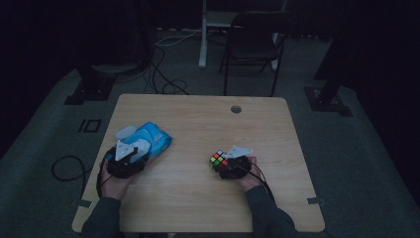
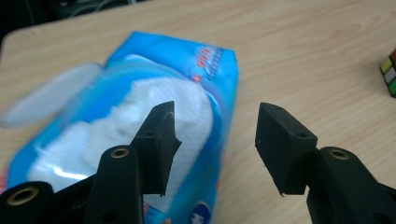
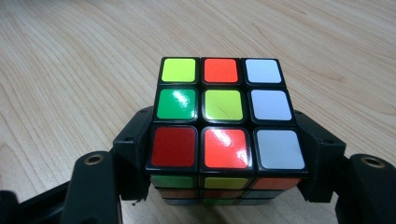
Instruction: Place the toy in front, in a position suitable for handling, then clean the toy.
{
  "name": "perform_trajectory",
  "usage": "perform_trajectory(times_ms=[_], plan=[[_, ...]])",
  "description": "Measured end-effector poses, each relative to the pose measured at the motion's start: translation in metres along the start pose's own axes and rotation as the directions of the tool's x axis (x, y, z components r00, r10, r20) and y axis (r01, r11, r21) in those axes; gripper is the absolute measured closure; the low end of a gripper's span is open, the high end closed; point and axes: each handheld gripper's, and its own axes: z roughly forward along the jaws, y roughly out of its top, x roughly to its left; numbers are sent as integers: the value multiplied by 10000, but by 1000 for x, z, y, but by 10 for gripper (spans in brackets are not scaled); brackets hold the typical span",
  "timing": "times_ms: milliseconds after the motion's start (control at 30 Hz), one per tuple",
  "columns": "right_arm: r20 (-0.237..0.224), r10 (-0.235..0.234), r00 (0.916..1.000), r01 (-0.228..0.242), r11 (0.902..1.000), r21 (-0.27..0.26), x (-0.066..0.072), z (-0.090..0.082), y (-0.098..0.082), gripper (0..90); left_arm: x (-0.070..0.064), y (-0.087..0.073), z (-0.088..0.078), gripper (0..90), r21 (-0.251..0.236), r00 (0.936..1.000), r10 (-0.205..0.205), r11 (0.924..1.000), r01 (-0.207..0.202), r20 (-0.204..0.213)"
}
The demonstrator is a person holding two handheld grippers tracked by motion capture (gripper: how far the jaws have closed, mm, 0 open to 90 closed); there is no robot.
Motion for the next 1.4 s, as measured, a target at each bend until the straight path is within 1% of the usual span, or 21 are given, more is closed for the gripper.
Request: perform_trajectory(times_ms=[67,133,167,233,267,400,500,667,767,833,867,933,1000,1133,1167,1200,1267,1333,1400], plan=[[-22,33,10000,-33,10000,-7,0,0,0,340,4,3,-1,473,-37,9999,21,10000,-21,-150],[-44,26,10000,-26,10000,-31,-1,0,-1,340,9,6,-2,462,-60,9992,71,10000,-73,-391],[-44,29,10000,-29,10000,-35,-1,0,-1,340,12,7,-2,455,-43,9991,65,10000,-66,-417],[-52,36,10000,-36,10000,-33,-1,0,-1,339,16,9,-1,439,35,9981,157,9999,-155,-590],[-56,41,10000,-41,10000,-37,-1,0,-1,340,18,9,0,429,148,9977,238,9996,-229,-641],[-55,58,10000,-59,10000,-55,-1,0,-1,340,26,9,7,390,503,9982,298,9984,-273,-511],[-59,66,10000,-66,10000,-67,-1,0,-1,339,33,6,16,367,867,9996,146,9962,-124,-247],[-52,96,9999,-97,9999,-88,-1,0,-2,340,38,5,23,354,959,9999,35,9954,-26,-99],[-48,105,9999,-106,9999,-93,-1,0,-2,340,38,6,27,349,1143,9998,127,9934,-108,-156],[-54,107,9999,-107,9999,-106,-1,0,-2,340,37,7,29,358,1349,9992,236,9907,-191,-321],[-51,118,9999,-119,9999,-109,-1,0,-2,340,37,7,30,386,1424,9984,311,9895,-241,-471],[-52,129,9999,-129,9999,-112,-1,0,-2,340,38,8,29,471,1410,9978,215,9899,-126,-620],[-46,122,9999,-123,9999,-114,-1,0,-2,339,41,8,28,544,1433,9976,136,9897,-37,-681],[-52,128,9999,-129,9998,-122,-1,0,-2,340,42,8,28,643,1499,9960,271,9886,-140,-854],[-50,128,9999,-129,9998,-123,-1,0,-2,339,43,8,28,679,1511,9960,195,9885,-61,-872],[-48,132,9999,-132,9998,-126,-1,0,-2,340,43,9,28,703,1514,9963,164,9885,-34,-848],[-48,129,9999,-129,9998,-127,-1,0,-2,339,43,10,29,785,1586,9974,251,9872,-141,-679],[-53,133,9999,-134,9998,-134,-1,0,-3,340,40,11,30,841,1559,9984,302,9875,-225,-474],[-54,139,9999,-140,9998,-133,-1,0,-3,340,39,15,28,863,1196,9999,95,9928,-79,-131]])
